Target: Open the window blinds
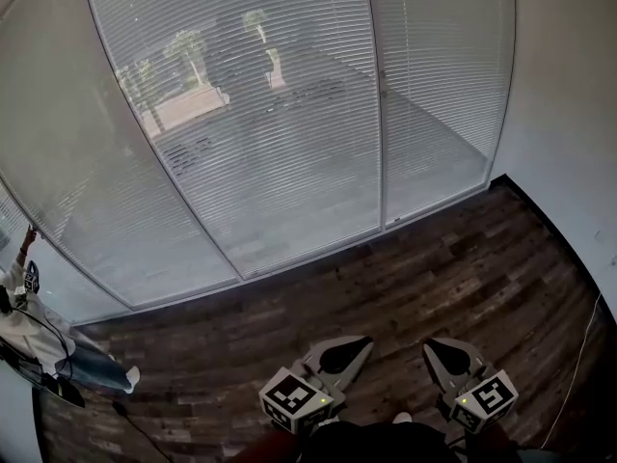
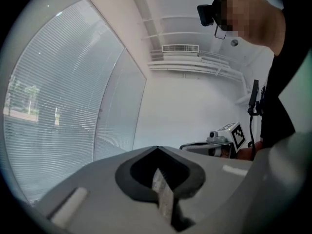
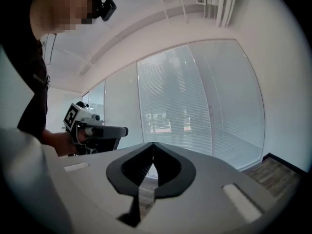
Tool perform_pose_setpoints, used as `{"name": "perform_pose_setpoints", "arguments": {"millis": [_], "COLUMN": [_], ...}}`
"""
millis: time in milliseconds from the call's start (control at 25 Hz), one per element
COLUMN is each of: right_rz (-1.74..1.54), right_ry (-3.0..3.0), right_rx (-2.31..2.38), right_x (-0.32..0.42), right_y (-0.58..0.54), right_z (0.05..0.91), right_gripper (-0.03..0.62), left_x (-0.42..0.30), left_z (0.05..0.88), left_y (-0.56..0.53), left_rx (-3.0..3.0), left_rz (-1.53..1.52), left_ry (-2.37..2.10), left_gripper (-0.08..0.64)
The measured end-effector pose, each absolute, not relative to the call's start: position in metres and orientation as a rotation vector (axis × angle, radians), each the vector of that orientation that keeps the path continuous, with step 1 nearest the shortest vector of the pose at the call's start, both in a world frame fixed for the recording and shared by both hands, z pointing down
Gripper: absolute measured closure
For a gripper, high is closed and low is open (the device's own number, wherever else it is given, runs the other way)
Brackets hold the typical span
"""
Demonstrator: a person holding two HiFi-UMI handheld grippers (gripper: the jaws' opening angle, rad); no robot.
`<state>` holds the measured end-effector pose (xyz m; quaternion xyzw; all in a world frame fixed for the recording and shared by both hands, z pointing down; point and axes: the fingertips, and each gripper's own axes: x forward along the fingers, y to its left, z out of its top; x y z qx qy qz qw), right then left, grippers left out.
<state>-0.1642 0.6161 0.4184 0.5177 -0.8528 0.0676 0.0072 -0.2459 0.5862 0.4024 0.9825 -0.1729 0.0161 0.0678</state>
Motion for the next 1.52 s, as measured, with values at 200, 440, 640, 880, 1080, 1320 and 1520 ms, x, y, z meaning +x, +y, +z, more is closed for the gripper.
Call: {"name": "perform_pose_setpoints", "arguments": {"millis": [200, 440, 640, 880, 1080, 1320, 1520], "right_rz": [0.147, 0.199, 0.233, 0.258, 0.314, 0.301, 0.398], "right_ry": [-2.651, -2.634, -2.648, -2.655, -2.675, -2.663, -2.618], "right_rx": [1.606, 1.605, 1.631, 1.596, 1.605, 1.594, 1.635], "right_x": [-0.161, -0.125, -0.102, -0.06, -0.035, -0.019, -0.001], "right_y": [0.626, 0.644, 0.654, 0.669, 0.677, 0.652, 0.638], "right_z": [0.41, 0.422, 0.427, 0.435, 0.436, 0.448, 0.465], "right_gripper": [0.566, 0.566, 0.566, 0.566, 0.566, 0.566, 0.566], "left_x": [-0.236, -0.206, -0.18, -0.142, -0.121, -0.115, -0.1], "left_z": [0.4, 0.403, 0.412, 0.42, 0.421, 0.422, 0.429], "left_y": [0.594, 0.613, 0.62, 0.636, 0.65, 0.62, 0.599], "left_rx": [2.961, 2.949, 2.929, 2.916, 2.919, 2.9, 2.881], "left_rz": [0.035, 0.048, 0.047, 0.086, 0.15, 0.186, 0.187], "left_ry": [-0.542, -0.549, -0.569, -0.598, -0.609, -0.63, -0.596], "left_gripper": [0.56, 0.56, 0.56, 0.56, 0.56, 0.56, 0.56]}}
